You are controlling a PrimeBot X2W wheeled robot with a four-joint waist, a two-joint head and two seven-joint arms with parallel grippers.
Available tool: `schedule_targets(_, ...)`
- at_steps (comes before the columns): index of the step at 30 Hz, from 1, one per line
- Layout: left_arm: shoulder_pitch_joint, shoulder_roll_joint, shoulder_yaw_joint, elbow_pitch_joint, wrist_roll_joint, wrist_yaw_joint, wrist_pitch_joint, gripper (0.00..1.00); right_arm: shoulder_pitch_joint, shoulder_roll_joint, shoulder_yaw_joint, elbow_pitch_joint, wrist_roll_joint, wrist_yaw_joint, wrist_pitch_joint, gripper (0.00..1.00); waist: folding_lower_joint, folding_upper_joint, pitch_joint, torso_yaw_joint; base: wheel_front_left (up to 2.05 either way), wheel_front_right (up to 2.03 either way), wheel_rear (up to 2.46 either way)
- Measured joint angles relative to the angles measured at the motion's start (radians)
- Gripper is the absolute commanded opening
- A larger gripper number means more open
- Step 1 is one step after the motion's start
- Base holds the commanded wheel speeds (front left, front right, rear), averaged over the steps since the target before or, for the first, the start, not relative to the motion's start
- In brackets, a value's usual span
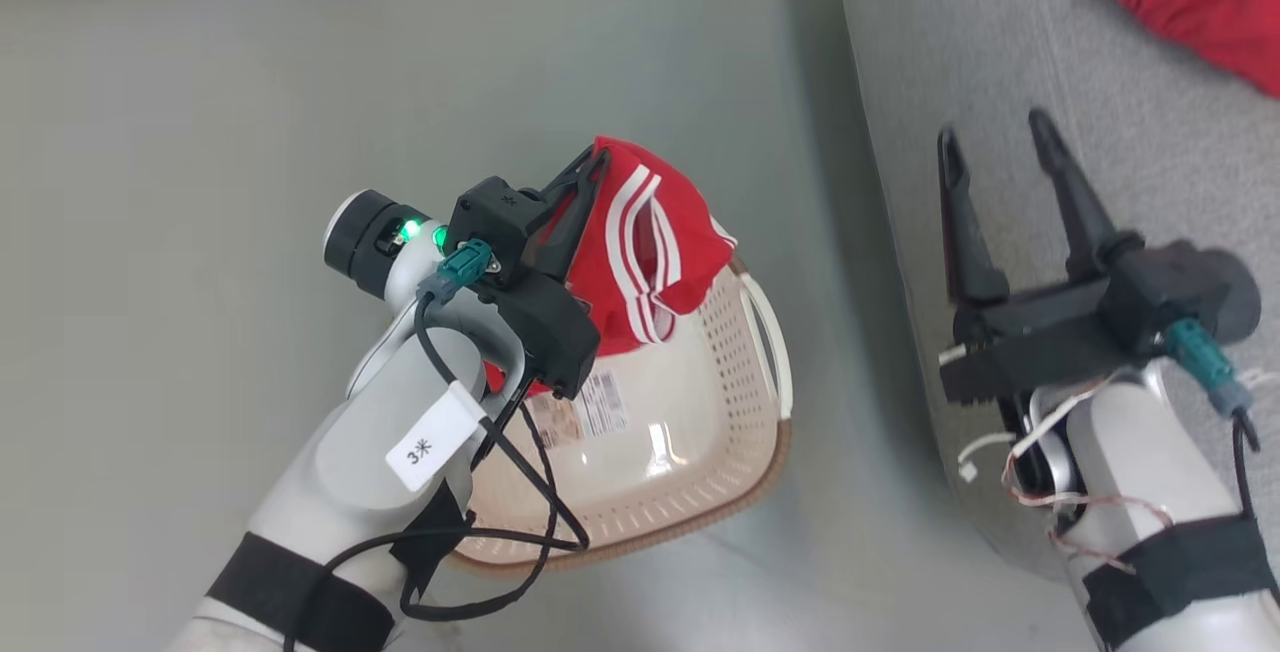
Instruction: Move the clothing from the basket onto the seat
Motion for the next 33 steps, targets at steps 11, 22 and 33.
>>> schedule_targets(11,0.019,-0.002,0.025,-0.049,-0.032,-0.01,0.0,0.0,0.093,-0.003,-0.011,0.019,0.0,0.0,0.0,1.0,0.0,0.0,-0.145,0.051,0.0,0.0,0.0)
schedule_targets(22,0.043,0.032,0.049,-0.083,-0.044,-0.011,0.0,0.0,0.156,0.014,0.027,0.049,0.0,0.021,0.0,1.0,0.0,0.0,-0.291,0.096,0.0,0.0,0.0)
schedule_targets(33,0.08,0.033,0.052,-0.087,-0.058,-0.019,0.0,0.0,0.203,0.064,0.133,0.119,0.0,0.096,0.0,1.0,0.0,0.0,-0.439,0.115,0.0,0.0,0.0)
